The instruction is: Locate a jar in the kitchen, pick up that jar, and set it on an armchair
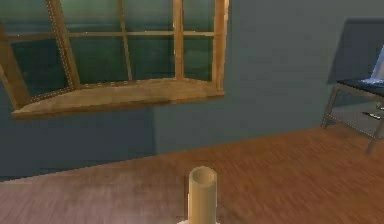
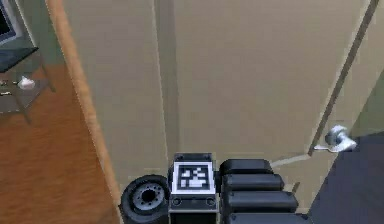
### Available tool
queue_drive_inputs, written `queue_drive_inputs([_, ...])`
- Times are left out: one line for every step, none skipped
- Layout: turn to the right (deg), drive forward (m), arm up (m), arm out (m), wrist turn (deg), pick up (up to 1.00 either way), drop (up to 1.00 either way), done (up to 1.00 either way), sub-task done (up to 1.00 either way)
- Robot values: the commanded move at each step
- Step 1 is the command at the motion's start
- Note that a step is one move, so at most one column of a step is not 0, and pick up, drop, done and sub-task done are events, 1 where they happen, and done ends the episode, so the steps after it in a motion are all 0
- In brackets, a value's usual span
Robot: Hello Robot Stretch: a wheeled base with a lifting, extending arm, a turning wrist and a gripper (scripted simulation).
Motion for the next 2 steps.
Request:
queue_drive_inputs([9.0, 0.00, 0.00, 0.00, 0.0, 0.00, 0.00, 0.00, 0.00])
queue_drive_inputs([0.0, 0.35, 0.00, 0.00, 0.0, 0.00, 0.00, 0.00, 0.00])
